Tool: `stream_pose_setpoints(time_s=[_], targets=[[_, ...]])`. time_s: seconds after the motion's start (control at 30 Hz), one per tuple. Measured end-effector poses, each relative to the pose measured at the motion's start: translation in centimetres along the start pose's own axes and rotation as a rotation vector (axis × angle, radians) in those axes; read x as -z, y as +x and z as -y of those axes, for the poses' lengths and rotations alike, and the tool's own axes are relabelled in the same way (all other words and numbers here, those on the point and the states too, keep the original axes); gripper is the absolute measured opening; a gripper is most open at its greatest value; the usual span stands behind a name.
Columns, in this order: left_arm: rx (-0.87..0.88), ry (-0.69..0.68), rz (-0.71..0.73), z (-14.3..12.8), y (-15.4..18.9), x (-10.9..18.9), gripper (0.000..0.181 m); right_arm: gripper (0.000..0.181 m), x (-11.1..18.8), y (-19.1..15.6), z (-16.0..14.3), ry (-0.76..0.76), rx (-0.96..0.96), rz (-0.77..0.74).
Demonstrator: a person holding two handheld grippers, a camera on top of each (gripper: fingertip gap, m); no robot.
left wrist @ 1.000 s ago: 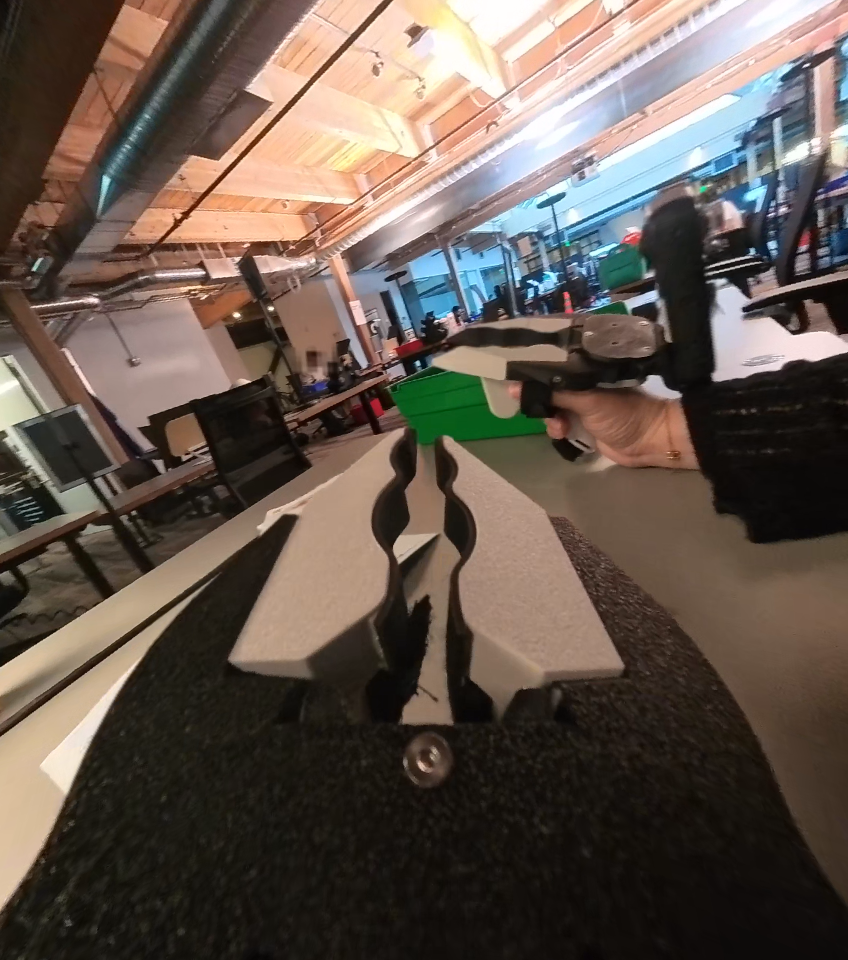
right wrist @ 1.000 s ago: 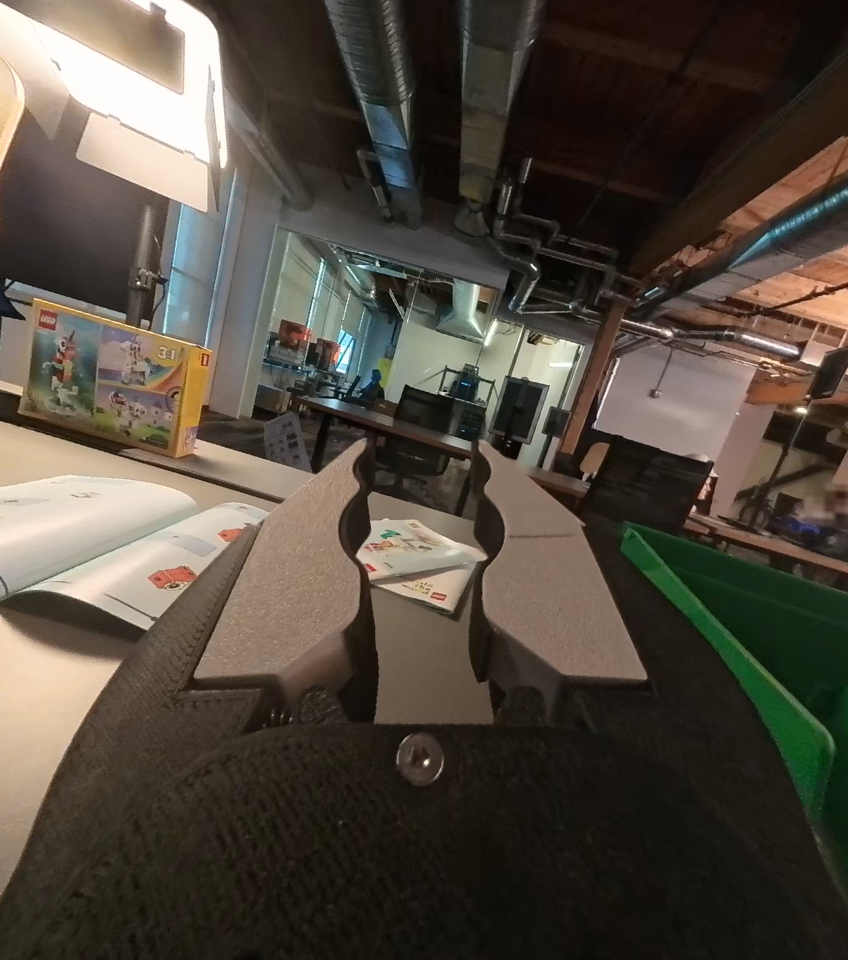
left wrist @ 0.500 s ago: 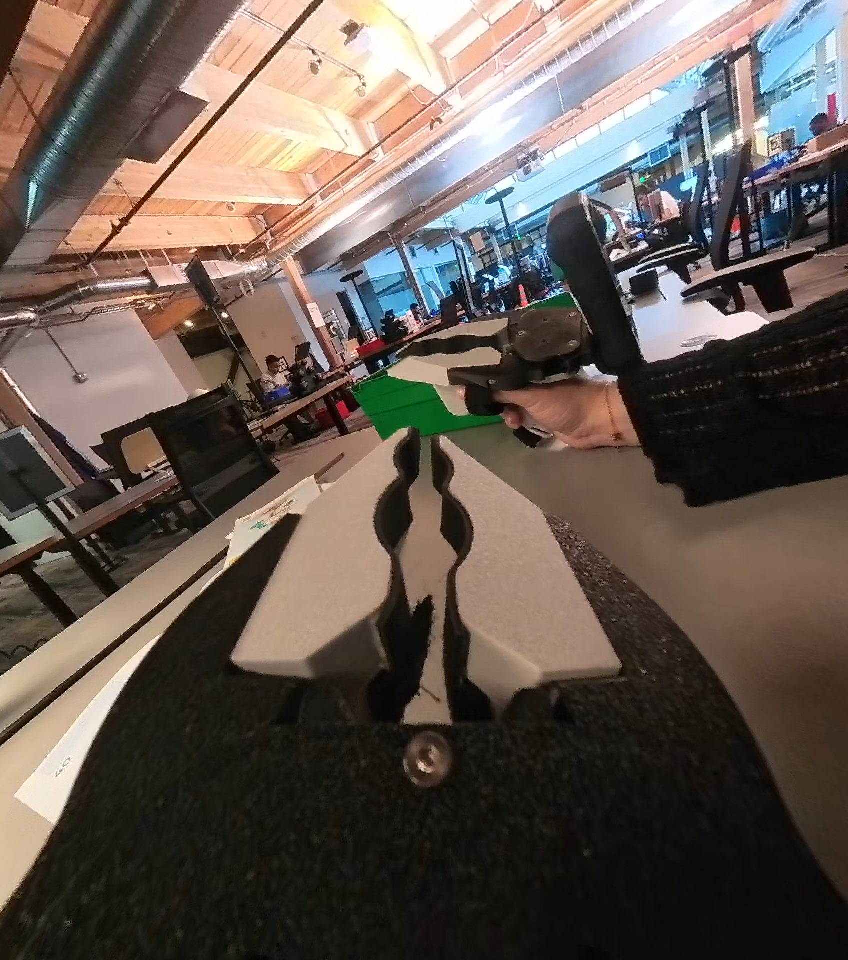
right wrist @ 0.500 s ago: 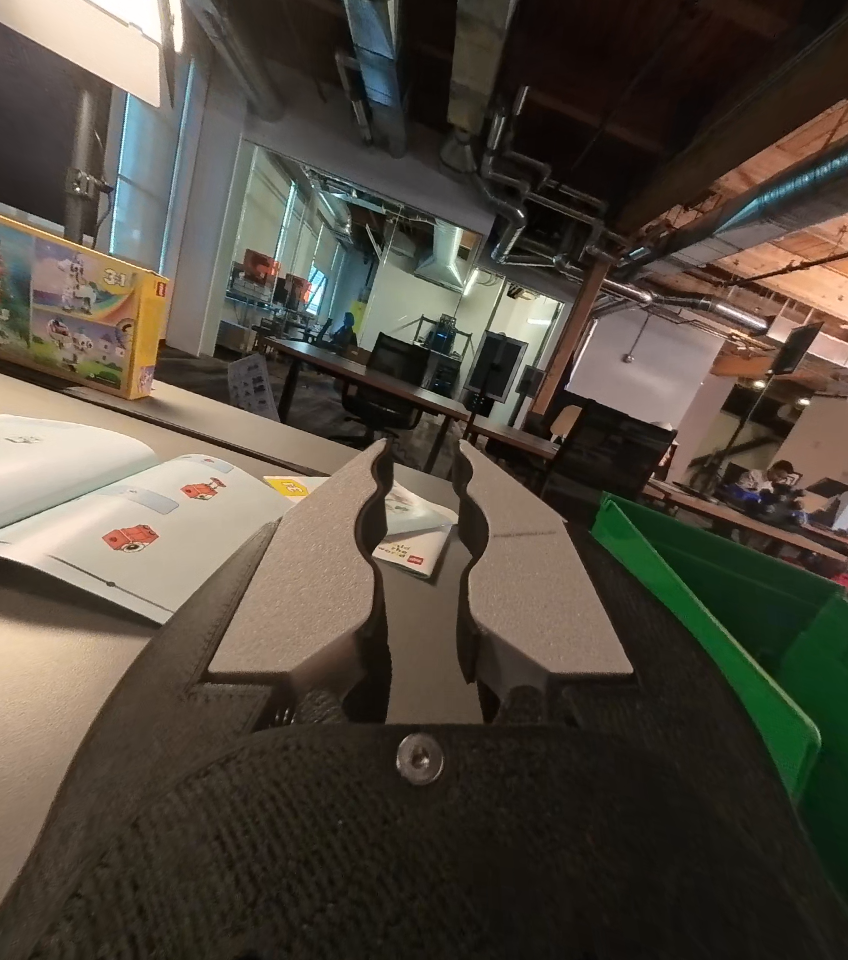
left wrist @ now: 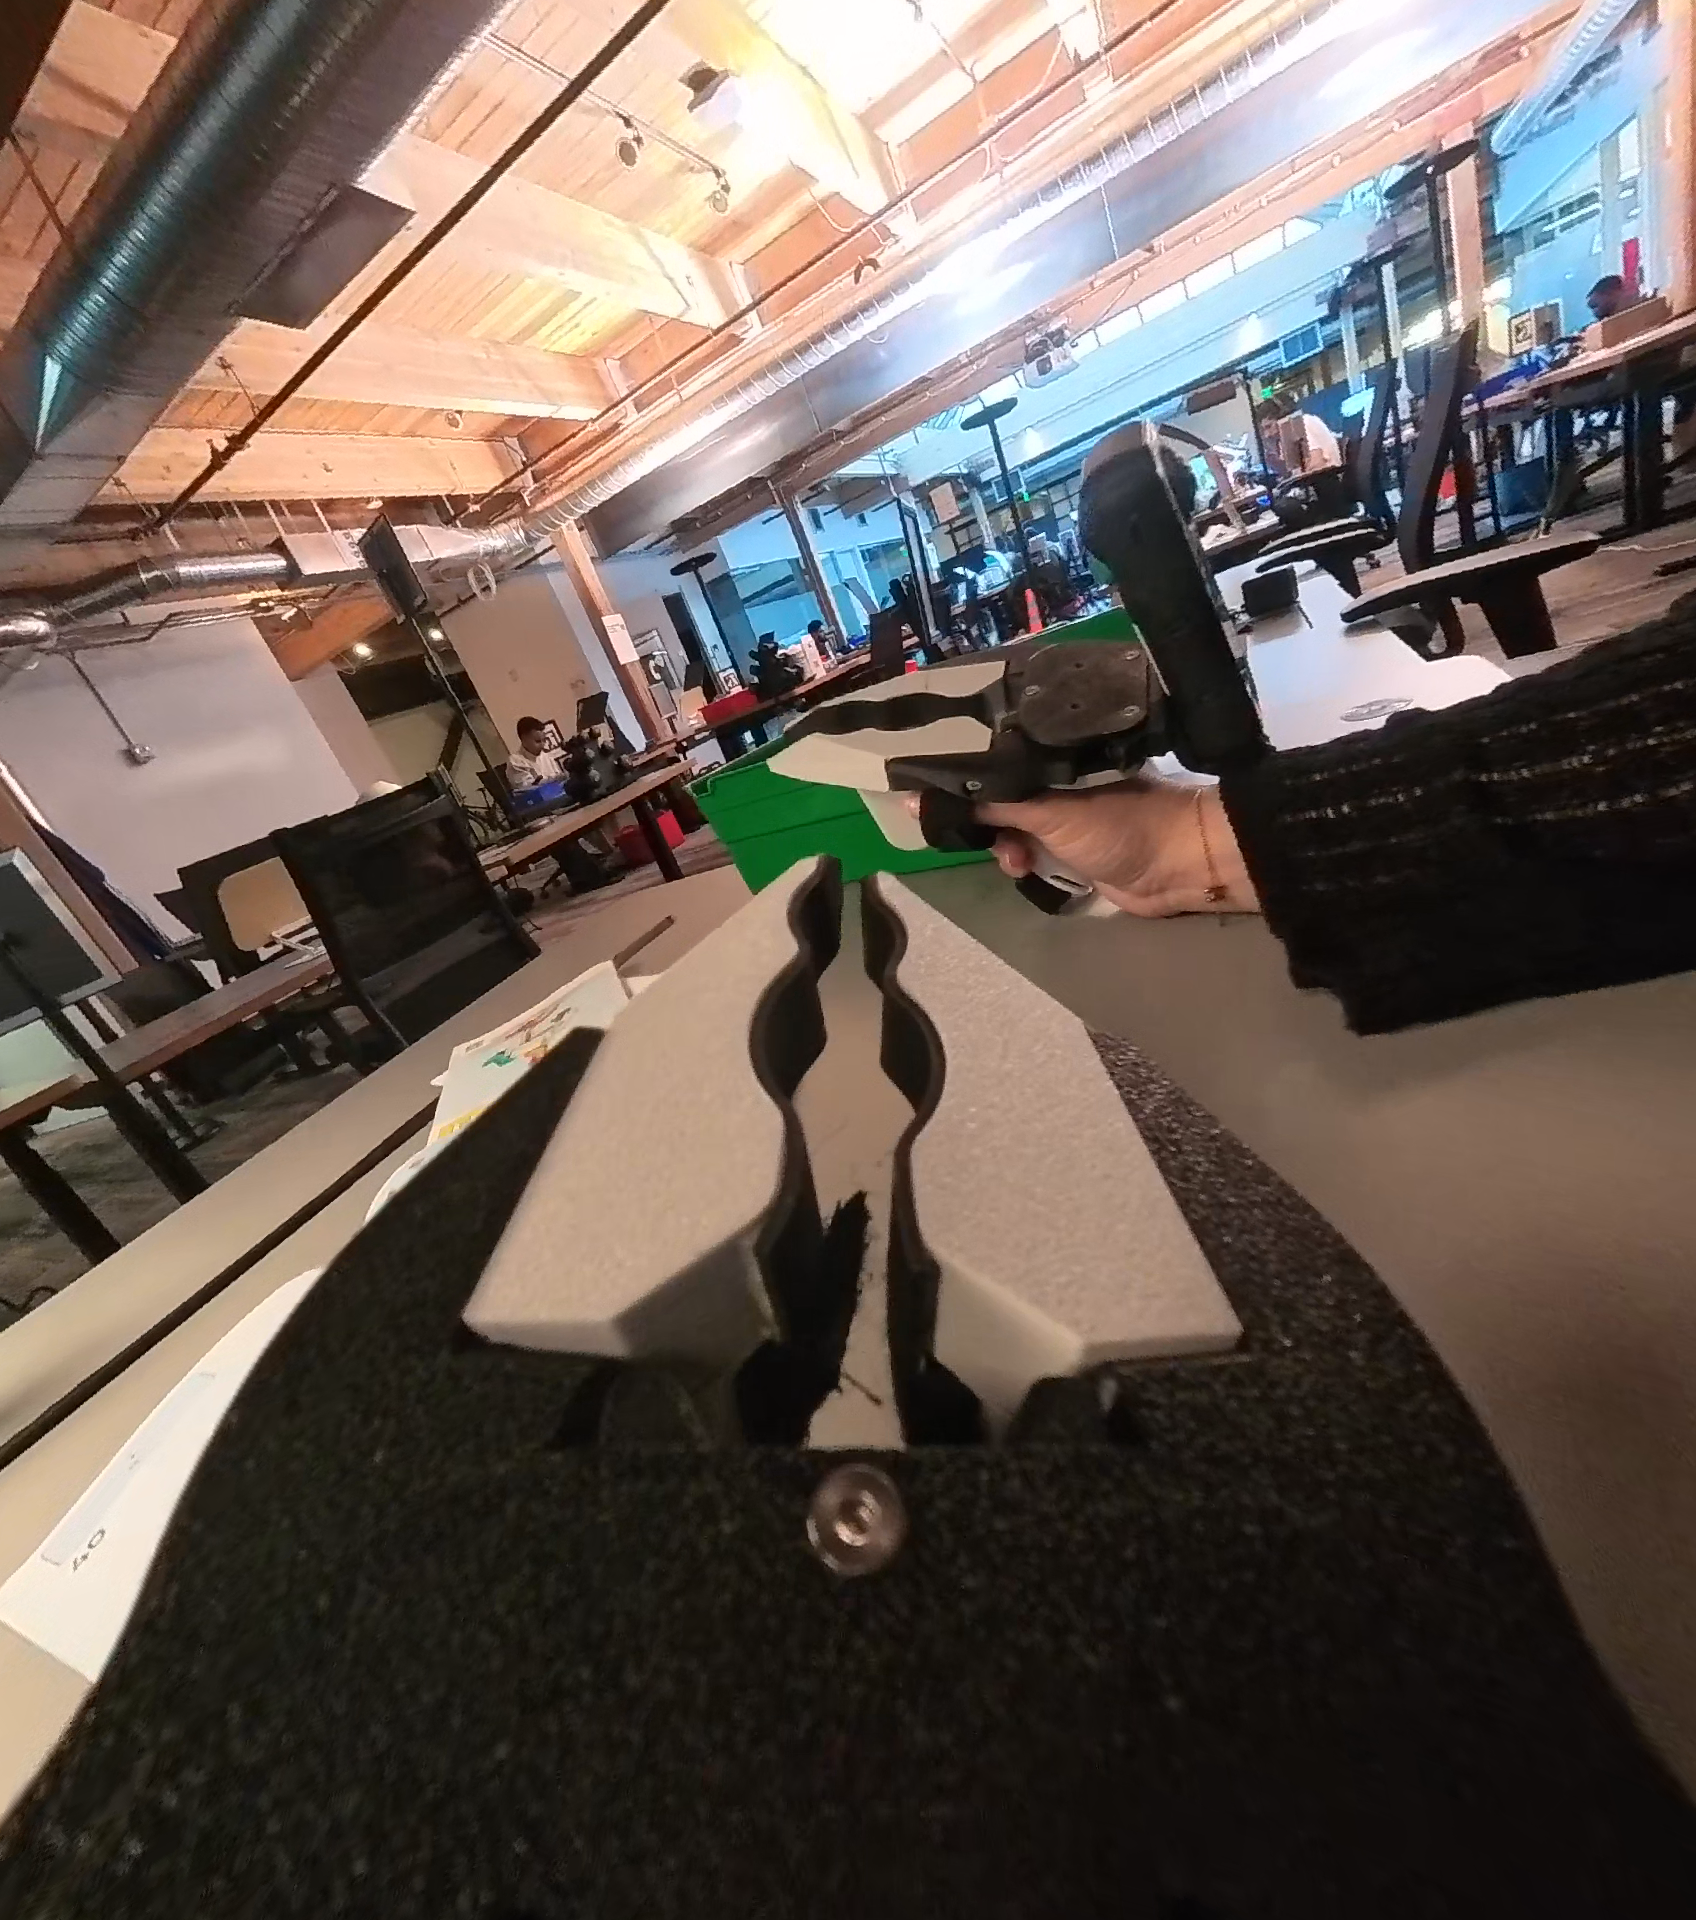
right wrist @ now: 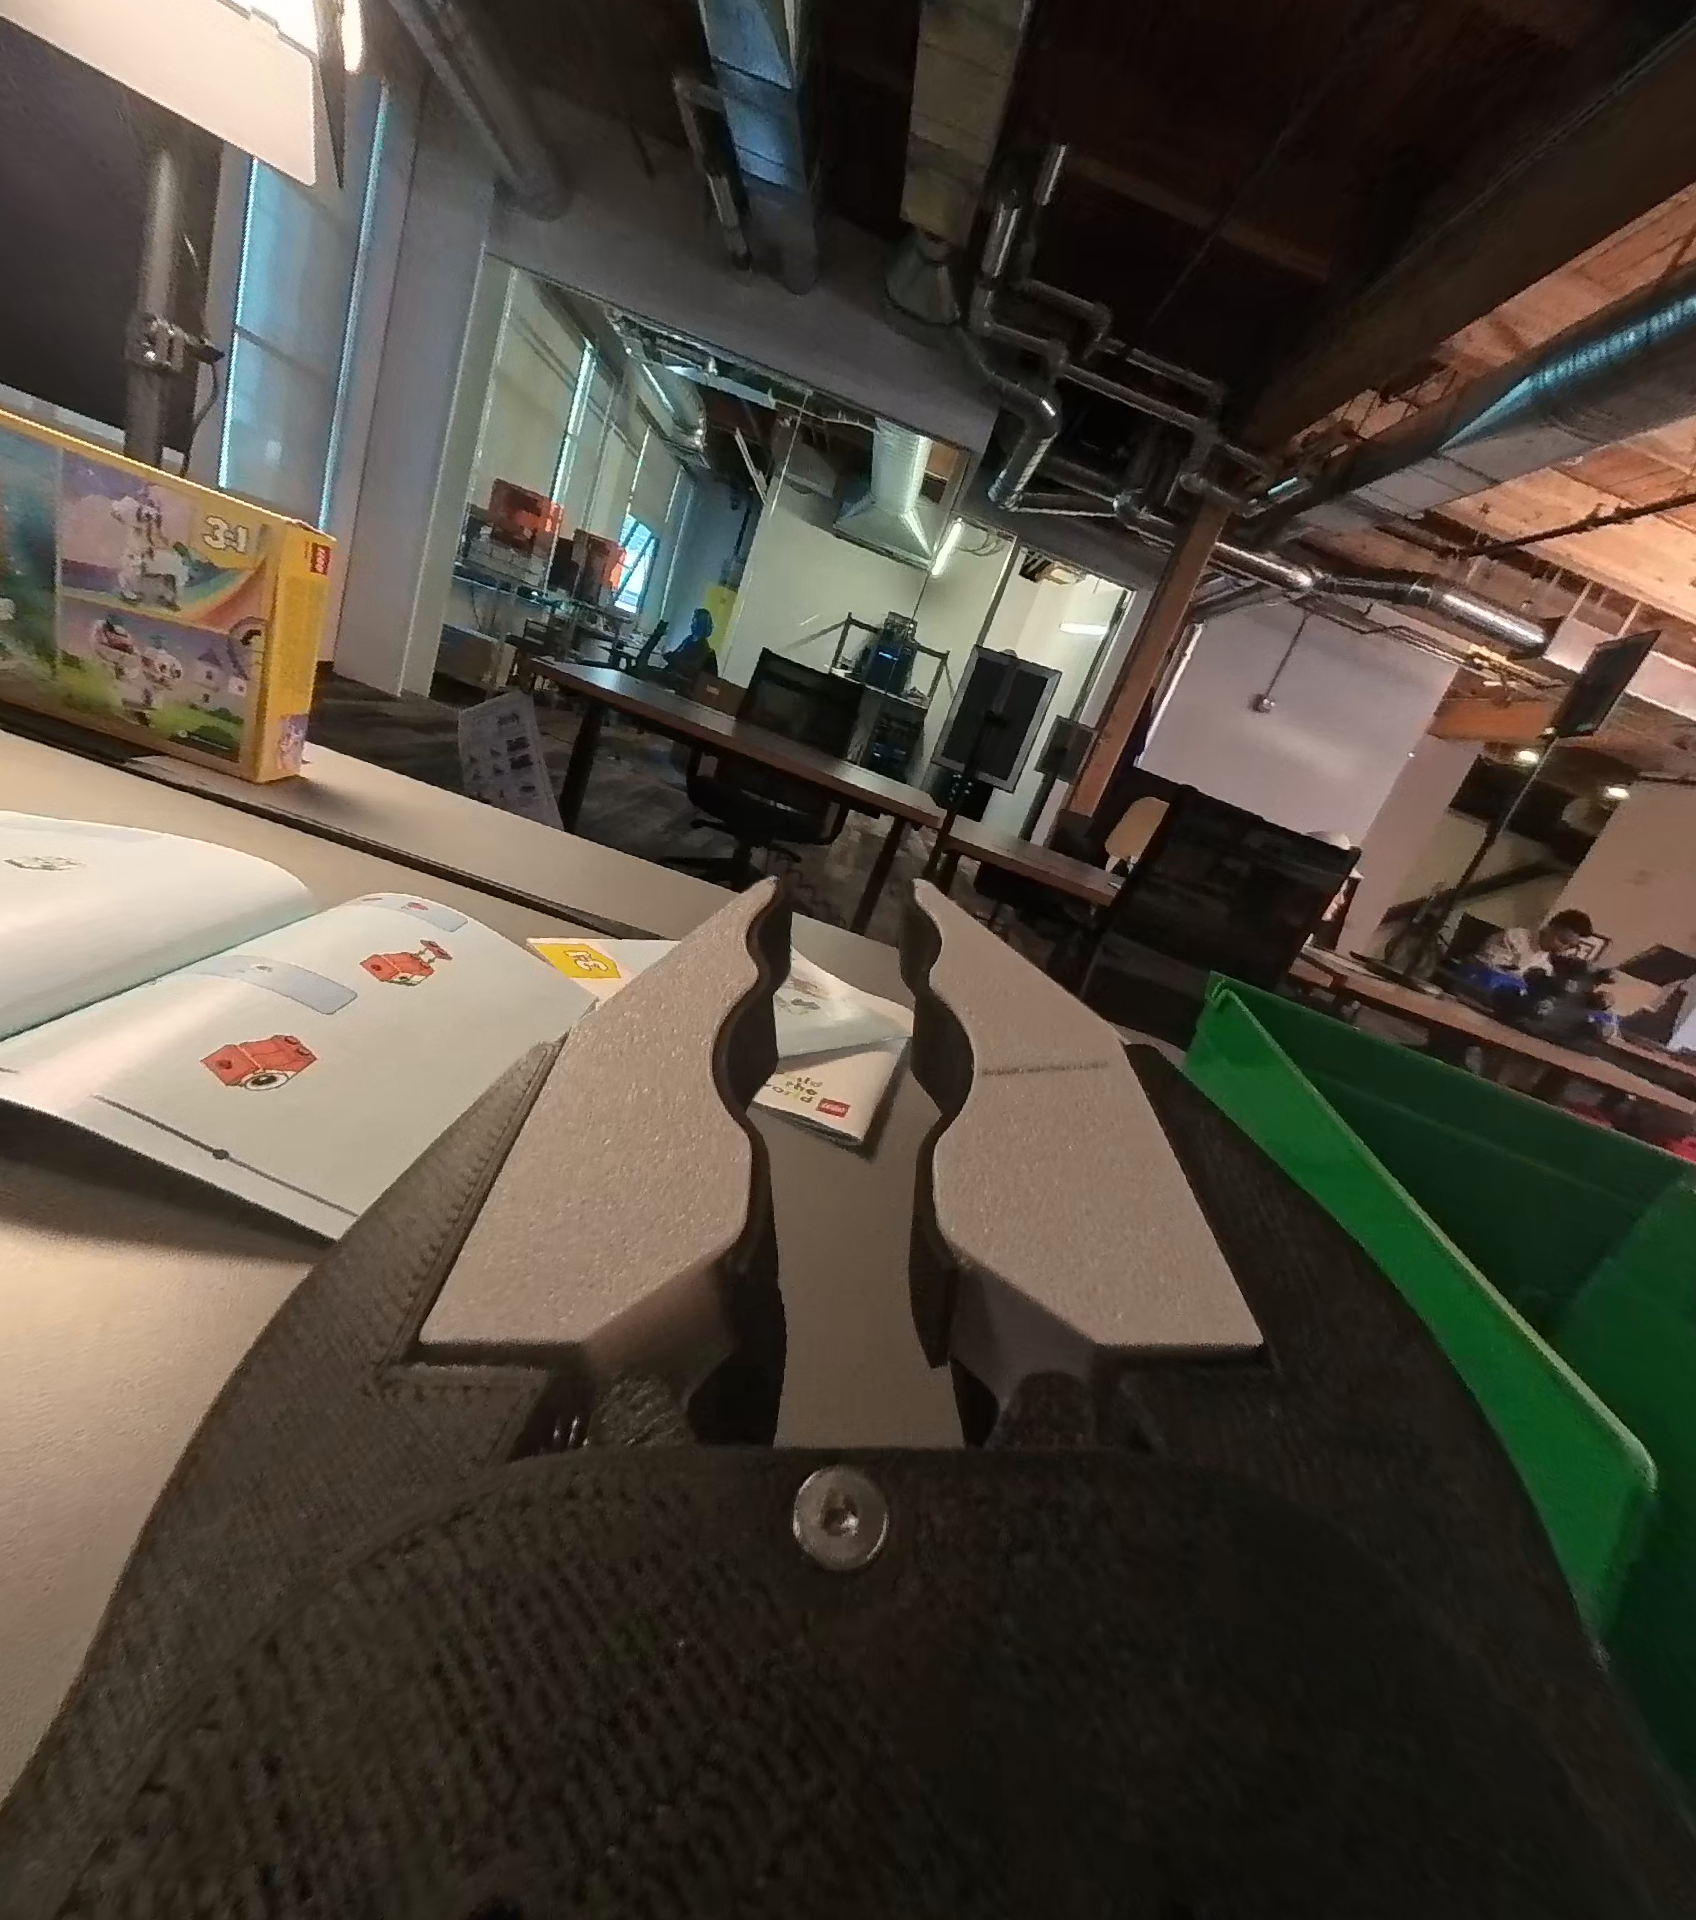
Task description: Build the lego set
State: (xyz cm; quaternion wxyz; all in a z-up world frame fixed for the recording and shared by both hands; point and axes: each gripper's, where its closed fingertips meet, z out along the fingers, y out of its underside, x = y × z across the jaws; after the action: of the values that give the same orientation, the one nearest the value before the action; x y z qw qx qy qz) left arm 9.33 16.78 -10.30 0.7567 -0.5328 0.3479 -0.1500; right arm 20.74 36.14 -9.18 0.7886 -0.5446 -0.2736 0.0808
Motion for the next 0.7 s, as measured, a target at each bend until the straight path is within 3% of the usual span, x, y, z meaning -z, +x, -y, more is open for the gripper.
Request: stream_pose_setpoints(time_s=[0.7], targets=[[-0.095,0.023,-0.053,0.5,1.7,-0.1,0.000,0.017,-0.2,-0.2,-0.2,-0.011,0.012,0.010]])
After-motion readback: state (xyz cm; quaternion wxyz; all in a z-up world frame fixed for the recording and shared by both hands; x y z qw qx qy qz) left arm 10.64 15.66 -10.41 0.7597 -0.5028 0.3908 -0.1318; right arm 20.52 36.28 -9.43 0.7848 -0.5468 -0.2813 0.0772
